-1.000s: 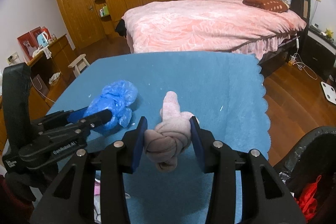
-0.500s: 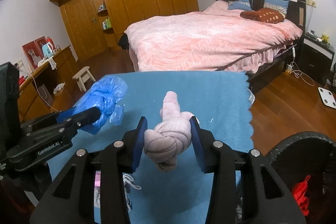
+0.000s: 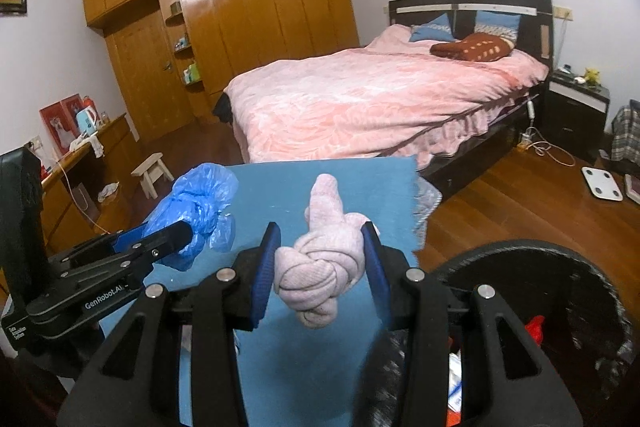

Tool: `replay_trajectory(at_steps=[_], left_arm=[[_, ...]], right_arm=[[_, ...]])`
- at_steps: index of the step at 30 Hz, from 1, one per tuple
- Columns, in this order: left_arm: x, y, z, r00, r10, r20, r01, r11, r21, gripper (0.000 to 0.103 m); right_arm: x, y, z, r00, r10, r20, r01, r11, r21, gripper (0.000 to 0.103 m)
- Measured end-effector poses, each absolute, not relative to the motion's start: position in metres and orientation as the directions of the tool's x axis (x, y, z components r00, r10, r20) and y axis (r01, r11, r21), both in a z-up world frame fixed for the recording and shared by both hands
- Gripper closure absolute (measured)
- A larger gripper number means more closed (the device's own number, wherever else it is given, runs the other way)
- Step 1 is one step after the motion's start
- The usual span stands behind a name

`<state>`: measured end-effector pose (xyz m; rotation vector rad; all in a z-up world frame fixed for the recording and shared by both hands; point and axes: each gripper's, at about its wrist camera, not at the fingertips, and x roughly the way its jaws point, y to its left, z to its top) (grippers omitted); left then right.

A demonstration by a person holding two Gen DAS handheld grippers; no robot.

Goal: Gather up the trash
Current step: 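Carry the blue bag and pink sock over the bin with both tools, then open both tools to drop the bag and sock into the bin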

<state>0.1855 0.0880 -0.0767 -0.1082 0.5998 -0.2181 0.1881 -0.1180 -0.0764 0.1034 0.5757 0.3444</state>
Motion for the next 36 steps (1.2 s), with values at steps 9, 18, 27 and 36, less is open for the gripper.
replay_trajectory(at_steps=[9, 18, 27, 36], left_arm=[[0.156, 0.032, -0.068, 0.796, -0.306, -0.522, 0.250, 0.952, -0.177, 0.063], [0.135, -0.012, -0.071, 0.771, -0.361, -0.525, 0.319, 0.932, -0.173, 0.062], [0.129, -0.055, -0.081, 0.735, -0.407, -0.543, 0.385, 0.909, -0.160, 0.062], [0.136, -0.095, -0.088, 0.709, -0.444, -0.547, 0.444, 0.885, -0.143, 0.062]], right_arm=[[0.147, -0.173, -0.071, 0.819, 0.271, -0.505, -0.213, 0.962, 0.171, 0.063], [0.116, -0.220, -0.076, 0.840, 0.201, -0.503, -0.132, 0.977, 0.170, 0.063], [0.098, -0.263, -0.088, 0.848, 0.137, -0.512, -0.050, 0.982, 0.179, 0.063], [0.089, -0.299, -0.098, 0.851, 0.075, -0.520, 0.025, 0.983, 0.184, 0.063]])
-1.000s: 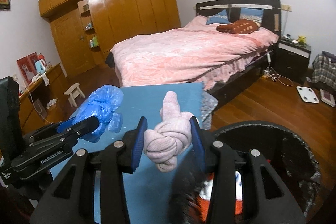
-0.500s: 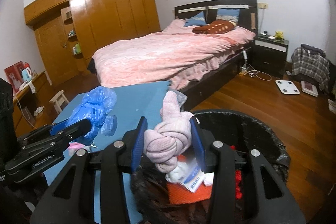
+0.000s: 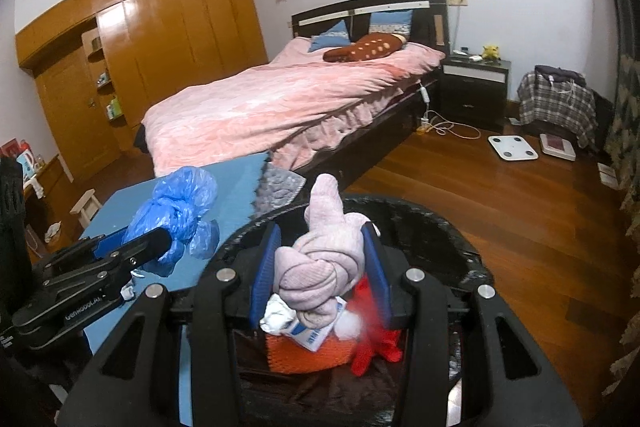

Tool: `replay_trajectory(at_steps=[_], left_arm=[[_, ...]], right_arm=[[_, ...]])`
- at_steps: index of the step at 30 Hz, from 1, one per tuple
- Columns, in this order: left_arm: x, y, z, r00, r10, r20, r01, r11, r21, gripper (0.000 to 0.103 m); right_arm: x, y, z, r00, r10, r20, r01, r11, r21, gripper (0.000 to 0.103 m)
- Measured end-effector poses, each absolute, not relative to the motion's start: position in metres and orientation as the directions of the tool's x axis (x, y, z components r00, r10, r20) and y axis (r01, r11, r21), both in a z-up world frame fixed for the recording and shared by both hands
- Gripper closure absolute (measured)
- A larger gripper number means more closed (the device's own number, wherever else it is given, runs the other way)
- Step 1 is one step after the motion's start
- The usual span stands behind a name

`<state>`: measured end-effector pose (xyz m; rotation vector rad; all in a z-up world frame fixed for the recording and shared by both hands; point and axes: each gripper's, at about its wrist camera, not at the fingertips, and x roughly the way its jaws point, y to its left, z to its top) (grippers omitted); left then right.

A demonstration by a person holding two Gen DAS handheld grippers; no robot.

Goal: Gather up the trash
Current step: 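Open both tools to drop the bag and sock into the bin, then move both open tools back toward the pink strap and grey cloth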

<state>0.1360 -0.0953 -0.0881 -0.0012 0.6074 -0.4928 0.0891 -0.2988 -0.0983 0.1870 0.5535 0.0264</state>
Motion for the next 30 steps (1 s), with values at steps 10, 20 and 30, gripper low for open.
replay_trajectory(at_steps=[10, 20, 30], left_arm=[[0.147, -0.122, -0.096, 0.683, -0.468, -0.560, 0.477, 0.867, -0.142, 0.061], [0.152, -0.116, -0.098, 0.685, -0.466, -0.560, 0.468, 0.871, -0.151, 0.029], [0.153, -0.053, -0.089, 0.756, -0.357, -0.549, 0.347, 0.929, -0.127, 0.017]], right_arm=[[0.093, -0.316, -0.106, 0.847, 0.045, -0.530, 0.062, 0.981, 0.182, 0.062], [0.094, -0.321, -0.105, 0.853, 0.018, -0.522, 0.088, 0.980, 0.178, 0.019], [0.099, -0.298, -0.097, 0.862, 0.058, -0.504, 0.046, 0.980, 0.192, 0.007]])
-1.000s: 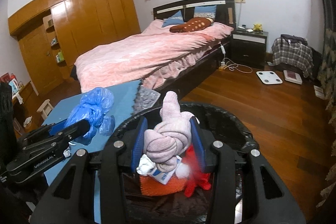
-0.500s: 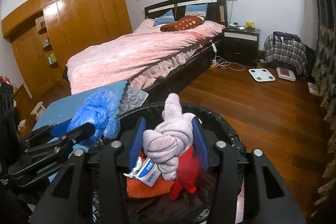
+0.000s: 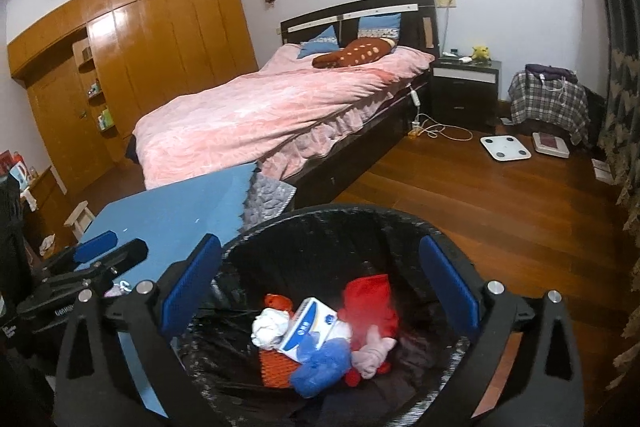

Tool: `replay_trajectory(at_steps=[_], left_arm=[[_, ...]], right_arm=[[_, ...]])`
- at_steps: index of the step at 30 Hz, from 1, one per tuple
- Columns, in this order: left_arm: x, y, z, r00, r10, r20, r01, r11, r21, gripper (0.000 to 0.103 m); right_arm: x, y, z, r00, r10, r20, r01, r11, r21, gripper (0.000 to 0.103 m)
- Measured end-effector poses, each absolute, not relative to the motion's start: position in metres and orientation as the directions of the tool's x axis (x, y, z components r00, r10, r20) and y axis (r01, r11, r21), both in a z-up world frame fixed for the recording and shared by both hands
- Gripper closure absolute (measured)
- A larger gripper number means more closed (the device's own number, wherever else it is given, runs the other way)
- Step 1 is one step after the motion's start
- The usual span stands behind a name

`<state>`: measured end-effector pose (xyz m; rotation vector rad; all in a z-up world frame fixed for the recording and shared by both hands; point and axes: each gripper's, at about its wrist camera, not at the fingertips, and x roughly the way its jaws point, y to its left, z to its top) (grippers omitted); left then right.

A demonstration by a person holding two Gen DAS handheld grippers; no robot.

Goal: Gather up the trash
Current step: 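Move both open tools back toward the pink strap and grey cloth, then grasp the pink strap with the left tool while the right grasps the grey knotted sock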

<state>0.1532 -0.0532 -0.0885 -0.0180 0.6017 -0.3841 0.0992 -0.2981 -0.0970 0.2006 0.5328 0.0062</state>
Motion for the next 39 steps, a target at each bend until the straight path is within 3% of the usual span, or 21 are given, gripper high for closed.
replay_trajectory(at_steps=[21, 39], left_arm=[[0.136, 0.109, -0.095, 0.821, -0.118, -0.558, 0.092, 0.993, -0.074, 0.017], [0.129, 0.179, -0.148, 0.774, -0.057, -0.630, 0.007, 0.997, -0.081, 0.018]], right_arm=[[0.132, -0.144, -0.102, 0.805, 0.296, -0.514, -0.229, 0.954, 0.192, 0.006], [0.154, -0.051, -0.151, 0.709, 0.367, -0.602, -0.339, 0.926, 0.165, 0.007]])
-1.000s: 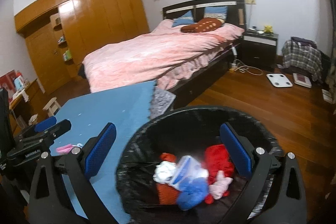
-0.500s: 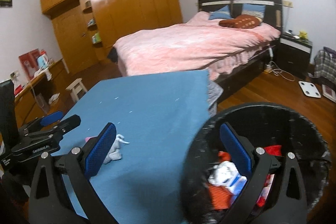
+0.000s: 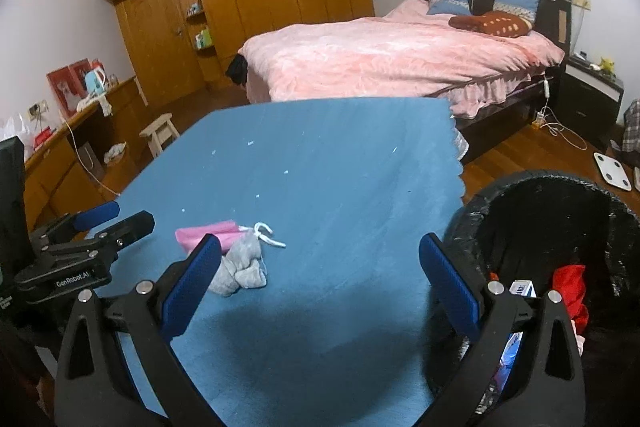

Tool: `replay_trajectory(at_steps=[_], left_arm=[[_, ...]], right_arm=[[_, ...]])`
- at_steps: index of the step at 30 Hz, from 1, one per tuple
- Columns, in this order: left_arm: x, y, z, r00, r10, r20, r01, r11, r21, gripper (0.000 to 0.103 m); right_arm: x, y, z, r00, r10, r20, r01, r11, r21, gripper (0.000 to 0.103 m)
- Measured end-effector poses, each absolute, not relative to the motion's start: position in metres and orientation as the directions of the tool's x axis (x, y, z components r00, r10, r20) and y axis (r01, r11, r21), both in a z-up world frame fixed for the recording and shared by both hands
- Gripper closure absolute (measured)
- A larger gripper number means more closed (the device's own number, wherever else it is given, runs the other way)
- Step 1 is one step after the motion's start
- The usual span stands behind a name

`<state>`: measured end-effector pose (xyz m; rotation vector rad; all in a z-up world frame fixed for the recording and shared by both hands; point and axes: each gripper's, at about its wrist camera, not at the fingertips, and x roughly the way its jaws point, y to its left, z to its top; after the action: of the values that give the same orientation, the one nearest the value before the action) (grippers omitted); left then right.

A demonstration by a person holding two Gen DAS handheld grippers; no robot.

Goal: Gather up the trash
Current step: 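Grasp the pink strap with the left tool while the right grasps the grey knotted sock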

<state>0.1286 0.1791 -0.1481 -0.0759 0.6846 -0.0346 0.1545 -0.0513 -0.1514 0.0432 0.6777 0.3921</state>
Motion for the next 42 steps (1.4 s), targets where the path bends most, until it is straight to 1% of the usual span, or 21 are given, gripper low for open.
replay_trajectory(at_steps=[5, 12, 20, 22, 29, 31, 35, 38, 42], left_arm=[[0.133, 0.181, -0.161, 0.759, -0.078, -0.646, 0.017, 0.995, -0.099, 0.018], [0.146, 0.182, -0.176, 0.733, -0.117, -0.670, 0.032, 0.990, -0.138, 0.029], [0.161, 0.181, -0.190, 0.694, -0.187, -0.695, 0.069, 0.979, -0.194, 0.052], [0.163, 0.180, -0.193, 0.683, -0.206, -0.701, 0.081, 0.975, -0.207, 0.063], [0.167, 0.174, -0.196, 0.680, -0.225, -0.698, 0.101, 0.971, -0.215, 0.079], [0.165, 0.172, -0.196, 0.686, -0.220, -0.694, 0.105, 0.973, -0.204, 0.089], [0.164, 0.174, -0.194, 0.696, -0.223, -0.683, 0.103, 0.972, -0.213, 0.094], [0.162, 0.178, -0.190, 0.711, -0.208, -0.672, 0.088, 0.974, -0.208, 0.095], [0.158, 0.192, -0.186, 0.731, -0.142, -0.667, 0.030, 0.984, -0.177, 0.095]], right_arm=[[0.157, -0.048, -0.160, 0.698, 0.358, -0.620, -0.338, 0.928, 0.156, 0.007], [0.161, -0.042, -0.169, 0.694, 0.339, -0.635, -0.348, 0.930, 0.117, 0.007], [0.171, -0.036, -0.175, 0.684, 0.336, -0.647, -0.354, 0.929, 0.108, 0.007], [0.172, -0.034, -0.176, 0.682, 0.336, -0.650, -0.358, 0.928, 0.104, 0.007], [0.176, -0.030, -0.177, 0.679, 0.335, -0.653, -0.365, 0.926, 0.095, 0.007], [0.177, -0.029, -0.177, 0.679, 0.337, -0.652, -0.366, 0.926, 0.096, 0.007], [0.177, -0.024, -0.178, 0.676, 0.344, -0.652, -0.372, 0.923, 0.101, 0.006], [0.177, -0.021, -0.179, 0.671, 0.349, -0.654, -0.379, 0.920, 0.102, 0.007], [0.177, -0.017, -0.180, 0.664, 0.360, -0.656, -0.388, 0.915, 0.109, 0.006]])
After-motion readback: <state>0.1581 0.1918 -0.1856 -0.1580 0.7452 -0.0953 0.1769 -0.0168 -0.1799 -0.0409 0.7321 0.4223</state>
